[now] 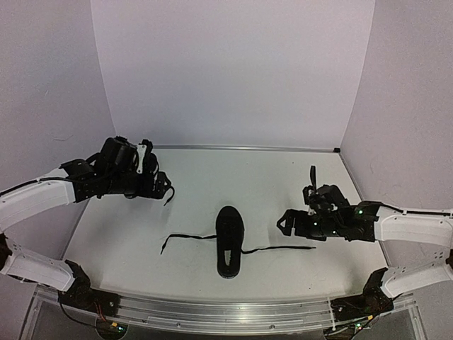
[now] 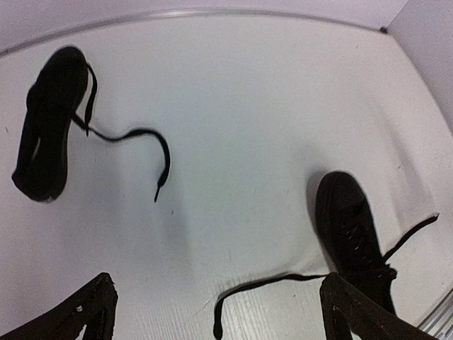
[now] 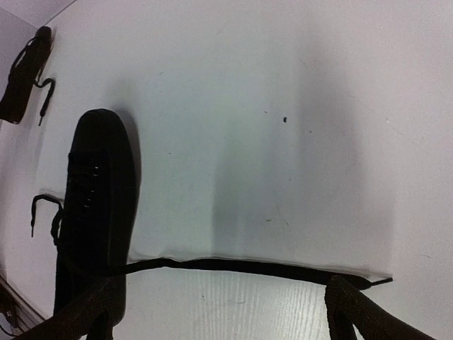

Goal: Tie the shoes

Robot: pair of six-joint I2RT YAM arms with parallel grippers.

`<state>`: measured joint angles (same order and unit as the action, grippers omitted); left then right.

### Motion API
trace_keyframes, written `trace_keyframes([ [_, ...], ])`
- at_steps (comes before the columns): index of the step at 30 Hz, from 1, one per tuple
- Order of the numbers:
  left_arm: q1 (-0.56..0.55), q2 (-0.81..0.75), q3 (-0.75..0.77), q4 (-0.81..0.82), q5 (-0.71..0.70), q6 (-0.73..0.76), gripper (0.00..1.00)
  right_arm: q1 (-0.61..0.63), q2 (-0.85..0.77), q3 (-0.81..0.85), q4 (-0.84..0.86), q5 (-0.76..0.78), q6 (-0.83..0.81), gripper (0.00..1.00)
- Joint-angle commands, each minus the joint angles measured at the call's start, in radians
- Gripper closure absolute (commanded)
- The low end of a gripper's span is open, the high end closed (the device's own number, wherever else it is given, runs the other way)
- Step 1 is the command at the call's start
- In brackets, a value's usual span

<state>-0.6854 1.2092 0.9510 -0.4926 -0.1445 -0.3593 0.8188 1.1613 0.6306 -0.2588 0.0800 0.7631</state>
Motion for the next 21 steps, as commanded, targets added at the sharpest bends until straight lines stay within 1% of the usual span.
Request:
trace_keyframes([
  [1,0.001,-0.056,0.029,0.155,0.037,0.124,0.00,-0.001,0.025,0.060,0.081,-0.072,-0.111,0.02],
  [3,0.001,-0.007,0.079,0.076,0.168,0.228,0.00,-0.001,0.035,0.076,0.081,-0.096,-0.139,0.02],
  [6,-0.035,0.084,0.107,0.015,0.263,0.311,0.00,-0.002,0.042,0.092,0.081,-0.126,-0.179,0.02],
  [10,-0.186,0.148,0.091,0.010,0.186,0.468,0.00,-0.002,0.040,0.104,0.084,-0.145,-0.211,0.02],
  [11,-0.202,0.160,0.092,0.017,0.197,0.488,0.01,-0.002,0.036,0.103,0.089,-0.149,-0.213,0.02],
  [13,-0.205,0.168,0.081,0.049,0.278,0.539,0.01,-0.002,0.031,0.096,0.103,-0.166,-0.213,0.02],
  [15,-0.205,0.167,0.040,0.115,0.366,0.609,0.05,-0.002,0.029,0.087,0.118,-0.183,-0.206,0.02],
  [17,-0.206,0.186,0.012,0.165,0.401,0.668,0.08,-0.002,0.030,0.080,0.129,-0.198,-0.199,0.02],
  [21,-0.206,0.289,0.048,0.137,0.412,0.791,0.19,-0.002,0.042,0.073,0.135,-0.214,-0.193,0.02],
])
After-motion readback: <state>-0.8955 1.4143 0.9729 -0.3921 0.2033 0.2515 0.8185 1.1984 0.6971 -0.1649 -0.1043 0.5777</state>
